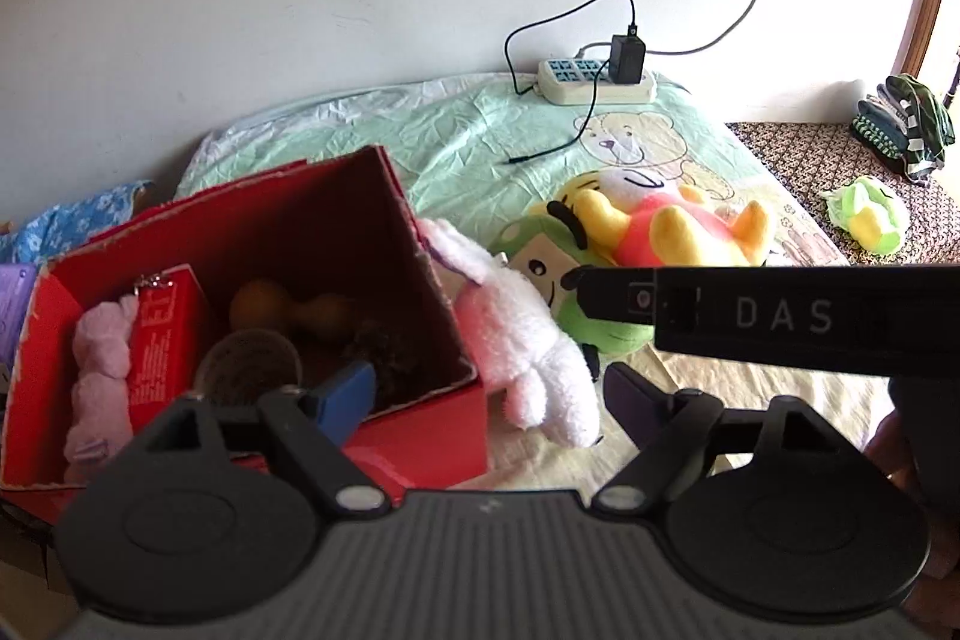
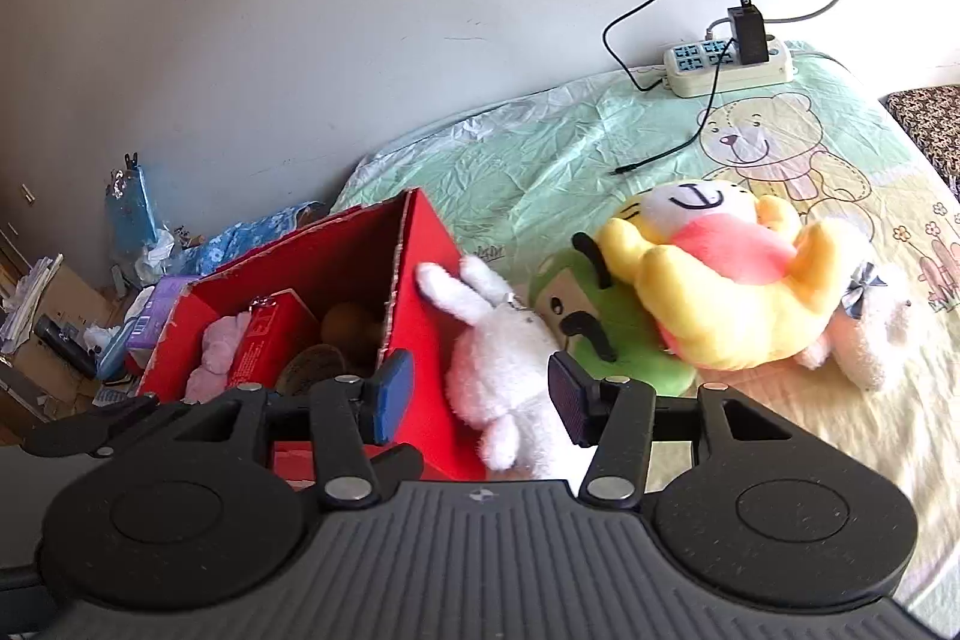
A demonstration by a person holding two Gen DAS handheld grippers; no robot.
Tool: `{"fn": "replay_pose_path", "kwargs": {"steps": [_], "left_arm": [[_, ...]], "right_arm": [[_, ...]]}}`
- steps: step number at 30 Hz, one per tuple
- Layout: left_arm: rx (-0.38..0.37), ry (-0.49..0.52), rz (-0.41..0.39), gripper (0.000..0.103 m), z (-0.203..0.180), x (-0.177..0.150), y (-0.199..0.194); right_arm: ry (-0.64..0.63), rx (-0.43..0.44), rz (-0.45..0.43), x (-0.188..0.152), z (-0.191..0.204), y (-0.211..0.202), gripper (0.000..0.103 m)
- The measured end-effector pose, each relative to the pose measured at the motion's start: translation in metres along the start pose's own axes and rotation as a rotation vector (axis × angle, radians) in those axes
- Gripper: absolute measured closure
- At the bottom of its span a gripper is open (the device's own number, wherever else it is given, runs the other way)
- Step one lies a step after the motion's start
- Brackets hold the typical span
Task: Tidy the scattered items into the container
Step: 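Move the right tool back to the white bunny beside the box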
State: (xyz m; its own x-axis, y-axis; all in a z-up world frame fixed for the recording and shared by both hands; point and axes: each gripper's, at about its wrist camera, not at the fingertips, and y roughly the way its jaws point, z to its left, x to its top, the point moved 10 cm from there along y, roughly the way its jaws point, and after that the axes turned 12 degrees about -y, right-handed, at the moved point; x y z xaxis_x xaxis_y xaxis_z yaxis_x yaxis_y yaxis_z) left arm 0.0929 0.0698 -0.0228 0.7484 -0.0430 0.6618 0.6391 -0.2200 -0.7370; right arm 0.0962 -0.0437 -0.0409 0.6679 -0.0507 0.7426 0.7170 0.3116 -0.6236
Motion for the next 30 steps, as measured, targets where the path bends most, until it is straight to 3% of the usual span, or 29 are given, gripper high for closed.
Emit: {"fn": "replay_pose_path", "kwargs": {"steps": [10, 17, 19, 25, 30], "left_arm": [[0.072, -0.039, 0.01, 0.013, -0.034, 0.0, 0.017], [0.013, -0.001, 0.016, 0.019, -0.065, -0.017, 0.012], [-0.011, -0.004, 0.006, 0.028, -0.068, -0.022, 0.014], [-0.032, -0.05, 0.051, 0.027, -0.057, -0.042, 0.043], [0.0, -0.034, 0.08, 0.025, -0.055, -0.056, 0.068]], "right_arm": [[-0.018, 0.08, 0.076, -0.009, -0.032, 0.013, 0.05], [0.001, 0.188, 0.138, -0.012, -0.045, 0.031, 0.05], [-0.007, 0.204, 0.151, -0.012, -0.047, 0.037, 0.05], [-0.125, 0.246, 0.175, 0.0, -0.044, 0.046, 0.05], [-0.203, 0.265, 0.207, -0.004, -0.046, 0.047, 0.051]]}}
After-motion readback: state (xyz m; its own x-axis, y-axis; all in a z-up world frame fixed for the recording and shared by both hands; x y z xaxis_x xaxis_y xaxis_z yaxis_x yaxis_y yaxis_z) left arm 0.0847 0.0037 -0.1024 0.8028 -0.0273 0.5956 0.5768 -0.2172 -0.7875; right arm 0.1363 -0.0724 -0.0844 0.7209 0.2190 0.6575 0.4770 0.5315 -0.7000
